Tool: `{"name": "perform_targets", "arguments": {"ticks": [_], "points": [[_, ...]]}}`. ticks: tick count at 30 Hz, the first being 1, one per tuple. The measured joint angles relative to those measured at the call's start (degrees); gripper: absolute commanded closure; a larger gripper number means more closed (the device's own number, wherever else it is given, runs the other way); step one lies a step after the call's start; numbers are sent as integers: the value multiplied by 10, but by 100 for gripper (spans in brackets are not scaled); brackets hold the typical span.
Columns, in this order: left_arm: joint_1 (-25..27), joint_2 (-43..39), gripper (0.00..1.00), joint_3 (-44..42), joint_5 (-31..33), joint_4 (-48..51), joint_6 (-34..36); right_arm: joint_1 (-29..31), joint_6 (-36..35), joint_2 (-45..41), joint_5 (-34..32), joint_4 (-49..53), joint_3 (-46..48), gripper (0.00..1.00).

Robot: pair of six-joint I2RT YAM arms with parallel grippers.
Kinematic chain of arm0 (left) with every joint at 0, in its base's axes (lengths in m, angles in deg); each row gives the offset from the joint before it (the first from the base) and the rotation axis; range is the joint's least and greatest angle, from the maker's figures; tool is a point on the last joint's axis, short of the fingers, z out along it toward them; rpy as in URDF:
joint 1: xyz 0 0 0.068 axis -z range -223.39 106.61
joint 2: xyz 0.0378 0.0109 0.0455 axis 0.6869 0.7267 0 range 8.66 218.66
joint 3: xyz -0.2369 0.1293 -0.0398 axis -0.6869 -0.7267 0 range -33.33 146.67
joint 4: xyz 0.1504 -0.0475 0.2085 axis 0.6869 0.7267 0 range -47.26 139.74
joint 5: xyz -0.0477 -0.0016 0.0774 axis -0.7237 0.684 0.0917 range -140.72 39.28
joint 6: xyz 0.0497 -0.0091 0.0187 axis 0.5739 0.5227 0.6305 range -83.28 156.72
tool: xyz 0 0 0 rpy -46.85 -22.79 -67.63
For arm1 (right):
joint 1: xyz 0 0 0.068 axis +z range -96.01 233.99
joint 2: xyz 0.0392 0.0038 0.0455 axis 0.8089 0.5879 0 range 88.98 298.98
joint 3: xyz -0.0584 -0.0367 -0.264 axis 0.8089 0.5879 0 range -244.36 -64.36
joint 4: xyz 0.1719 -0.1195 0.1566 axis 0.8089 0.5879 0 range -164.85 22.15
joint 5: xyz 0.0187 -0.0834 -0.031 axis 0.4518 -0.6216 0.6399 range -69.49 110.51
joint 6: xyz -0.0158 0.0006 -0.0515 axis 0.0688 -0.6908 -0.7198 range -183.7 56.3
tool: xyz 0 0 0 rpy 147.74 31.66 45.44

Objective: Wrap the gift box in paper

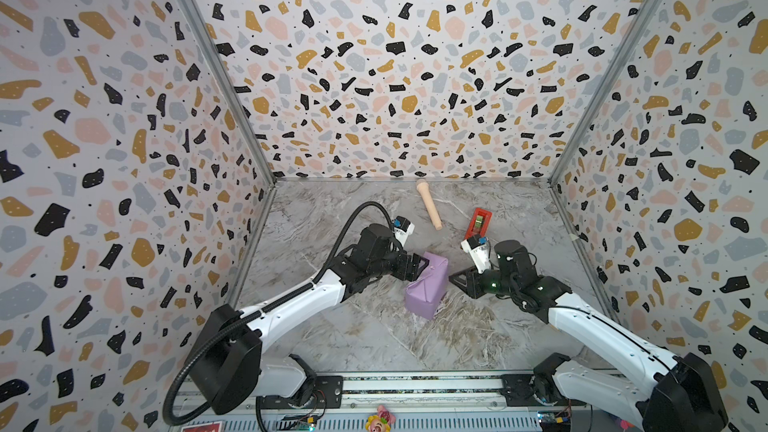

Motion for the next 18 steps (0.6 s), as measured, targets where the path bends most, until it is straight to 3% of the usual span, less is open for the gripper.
{"name": "perform_targets", "arguments": {"ticks": [7, 18], "points": [[-48, -80, 19, -18, 19, 4, -2, 53, 22, 35, -9, -23, 5, 79], [-133, -169, 19, -111, 50, 17, -44, 96, 39, 185, -17, -76, -119, 78]]}}
